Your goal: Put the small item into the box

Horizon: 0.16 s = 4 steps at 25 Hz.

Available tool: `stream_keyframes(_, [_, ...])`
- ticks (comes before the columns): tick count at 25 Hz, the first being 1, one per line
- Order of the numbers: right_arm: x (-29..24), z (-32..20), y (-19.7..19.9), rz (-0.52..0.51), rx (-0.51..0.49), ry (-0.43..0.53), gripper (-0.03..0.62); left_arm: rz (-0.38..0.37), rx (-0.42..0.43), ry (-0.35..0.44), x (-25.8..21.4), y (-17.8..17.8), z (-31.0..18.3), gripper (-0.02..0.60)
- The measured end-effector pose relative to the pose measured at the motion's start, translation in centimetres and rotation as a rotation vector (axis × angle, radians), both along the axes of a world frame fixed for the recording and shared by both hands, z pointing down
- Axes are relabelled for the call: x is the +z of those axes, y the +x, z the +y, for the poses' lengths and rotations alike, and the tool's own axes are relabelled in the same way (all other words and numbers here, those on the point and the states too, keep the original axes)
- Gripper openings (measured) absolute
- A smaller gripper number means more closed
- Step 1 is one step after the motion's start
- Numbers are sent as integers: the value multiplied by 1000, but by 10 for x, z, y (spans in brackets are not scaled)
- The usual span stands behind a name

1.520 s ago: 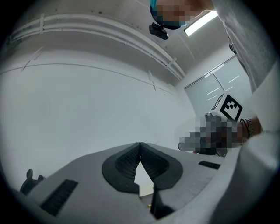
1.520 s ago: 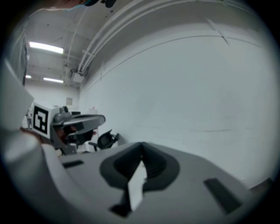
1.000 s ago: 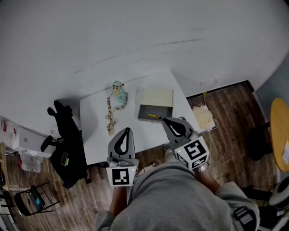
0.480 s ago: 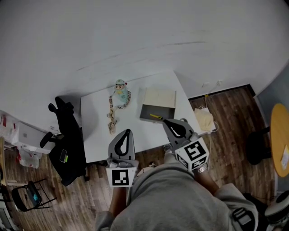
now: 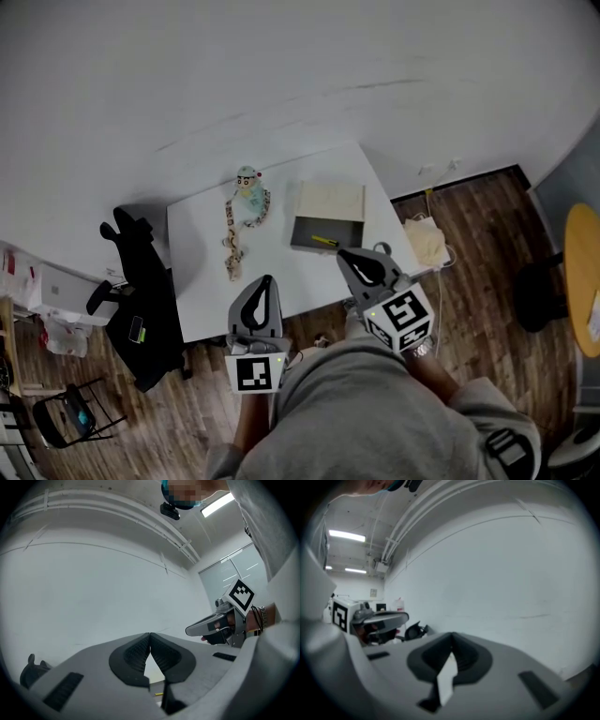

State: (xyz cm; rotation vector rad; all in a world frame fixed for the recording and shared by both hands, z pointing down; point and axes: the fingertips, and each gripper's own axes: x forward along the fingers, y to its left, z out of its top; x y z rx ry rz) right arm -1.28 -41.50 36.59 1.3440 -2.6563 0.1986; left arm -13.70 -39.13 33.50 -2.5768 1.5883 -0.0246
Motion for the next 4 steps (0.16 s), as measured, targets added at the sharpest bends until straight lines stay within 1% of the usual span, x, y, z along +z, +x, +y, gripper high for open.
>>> stream_keyframes(4, [5, -2, 1, -17, 5, -18, 34, -2, 12, -6, 3, 1, -4, 32])
